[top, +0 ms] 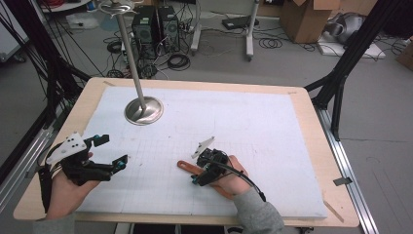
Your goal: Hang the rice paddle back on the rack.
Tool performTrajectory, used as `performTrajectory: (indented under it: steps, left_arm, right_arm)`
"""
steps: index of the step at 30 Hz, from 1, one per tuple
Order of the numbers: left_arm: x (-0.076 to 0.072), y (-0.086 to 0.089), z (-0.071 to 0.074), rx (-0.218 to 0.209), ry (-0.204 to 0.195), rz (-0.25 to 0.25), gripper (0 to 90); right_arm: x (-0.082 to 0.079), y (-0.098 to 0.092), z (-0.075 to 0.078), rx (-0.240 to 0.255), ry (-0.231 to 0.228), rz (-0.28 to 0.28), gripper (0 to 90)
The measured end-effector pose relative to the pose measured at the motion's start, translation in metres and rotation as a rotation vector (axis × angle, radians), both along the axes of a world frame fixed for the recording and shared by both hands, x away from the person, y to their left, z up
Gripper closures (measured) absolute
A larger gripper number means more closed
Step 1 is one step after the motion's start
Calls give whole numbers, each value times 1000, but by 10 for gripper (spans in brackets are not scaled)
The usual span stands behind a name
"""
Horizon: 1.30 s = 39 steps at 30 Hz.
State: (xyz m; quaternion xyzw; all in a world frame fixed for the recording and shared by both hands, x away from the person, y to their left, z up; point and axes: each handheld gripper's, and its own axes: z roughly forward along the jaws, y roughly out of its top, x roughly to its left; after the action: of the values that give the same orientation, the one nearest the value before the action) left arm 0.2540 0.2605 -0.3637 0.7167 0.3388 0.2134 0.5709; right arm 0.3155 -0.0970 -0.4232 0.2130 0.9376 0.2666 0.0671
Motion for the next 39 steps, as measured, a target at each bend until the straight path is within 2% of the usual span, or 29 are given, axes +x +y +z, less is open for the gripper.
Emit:
performTrajectory:
  steps: [8,15,19,29,31,34,39]
  left_arm:
    - [0,-1,0,11,1,-2,20]
    - [0,-1,0,12,2,2,20]
    - [0,-1,0,11,1,0,20]
    - [0,-1,0,15,4,-1,20]
    - [0,-1,0,15,1,0,20]
    - [-1,0,1,12,-4,8,20]
    - [-2,3,3,4,-13,16,20]
  right_arm:
    - [-1,-2,1,-7,15,-3,488]
    - [-2,-4,2,-9,25,-8,560]
    - [-2,-4,3,-11,26,-7,640]
    - [-2,-4,3,-19,17,2,646]
    - [-3,-4,4,-19,-2,0,646]
    - [-2,-5,6,-7,-23,-3,646]
    - [-2,-16,19,102,-37,-22,646]
